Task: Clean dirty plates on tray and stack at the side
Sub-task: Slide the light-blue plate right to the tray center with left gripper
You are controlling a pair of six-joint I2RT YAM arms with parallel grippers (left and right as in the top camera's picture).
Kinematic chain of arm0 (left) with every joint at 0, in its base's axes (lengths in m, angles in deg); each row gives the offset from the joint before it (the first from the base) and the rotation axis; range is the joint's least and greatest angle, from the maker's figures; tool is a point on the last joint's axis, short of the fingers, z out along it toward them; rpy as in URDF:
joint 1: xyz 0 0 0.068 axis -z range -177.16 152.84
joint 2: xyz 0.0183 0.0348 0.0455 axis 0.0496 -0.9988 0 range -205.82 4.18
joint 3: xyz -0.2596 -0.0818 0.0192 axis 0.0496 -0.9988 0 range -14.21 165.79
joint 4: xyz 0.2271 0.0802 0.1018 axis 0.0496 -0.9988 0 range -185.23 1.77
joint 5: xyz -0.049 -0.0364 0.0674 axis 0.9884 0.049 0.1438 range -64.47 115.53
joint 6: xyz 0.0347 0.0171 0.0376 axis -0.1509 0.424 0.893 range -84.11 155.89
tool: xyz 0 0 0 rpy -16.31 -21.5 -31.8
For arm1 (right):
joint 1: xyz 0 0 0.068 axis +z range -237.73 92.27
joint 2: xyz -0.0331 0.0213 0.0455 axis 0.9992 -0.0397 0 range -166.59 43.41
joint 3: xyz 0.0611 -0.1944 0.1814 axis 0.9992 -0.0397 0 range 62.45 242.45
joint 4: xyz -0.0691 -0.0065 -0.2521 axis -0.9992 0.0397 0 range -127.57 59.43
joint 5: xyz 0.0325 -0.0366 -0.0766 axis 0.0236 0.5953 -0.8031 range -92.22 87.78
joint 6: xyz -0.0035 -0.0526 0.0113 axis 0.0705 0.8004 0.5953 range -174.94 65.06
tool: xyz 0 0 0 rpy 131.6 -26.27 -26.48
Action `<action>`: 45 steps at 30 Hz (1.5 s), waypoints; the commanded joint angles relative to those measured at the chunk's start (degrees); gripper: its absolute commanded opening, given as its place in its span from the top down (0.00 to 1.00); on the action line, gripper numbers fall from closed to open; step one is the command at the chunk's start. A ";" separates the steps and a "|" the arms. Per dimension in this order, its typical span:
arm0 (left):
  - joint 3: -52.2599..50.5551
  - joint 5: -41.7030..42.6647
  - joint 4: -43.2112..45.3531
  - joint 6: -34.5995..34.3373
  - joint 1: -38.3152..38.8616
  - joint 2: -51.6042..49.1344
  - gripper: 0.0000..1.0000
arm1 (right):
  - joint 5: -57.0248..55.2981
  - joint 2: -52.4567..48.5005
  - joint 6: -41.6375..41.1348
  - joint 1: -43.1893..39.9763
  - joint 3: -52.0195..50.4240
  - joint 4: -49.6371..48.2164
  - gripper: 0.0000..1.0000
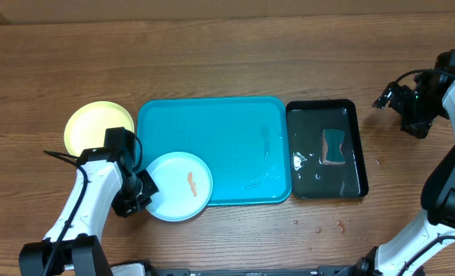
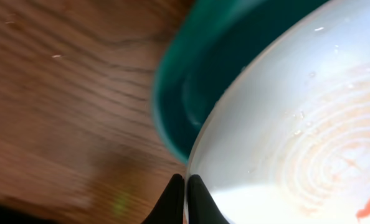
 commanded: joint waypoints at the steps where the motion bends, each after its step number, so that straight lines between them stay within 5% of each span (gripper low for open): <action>1: -0.61 7.02 1.03 1.38 0.09 -0.09 0.96 | -0.17 1.11 0.00 0.04 1.18 -0.17 0.00; 14: -0.63 25.22 11.19 -1.55 0.15 -0.09 0.96 | -0.17 1.11 0.00 0.04 1.18 -0.17 0.00; 23: -0.63 24.57 19.52 -5.42 5.70 -0.09 0.96 | -0.20 1.11 0.00 0.04 1.18 -0.17 0.00; 37: -0.42 11.54 28.65 -4.81 17.29 -0.09 0.96 | -0.17 1.11 0.00 0.04 1.18 -0.17 0.00; 45: 6.56 11.47 23.61 6.67 17.29 -0.44 0.63 | -0.20 1.11 0.00 0.04 1.18 -0.17 0.00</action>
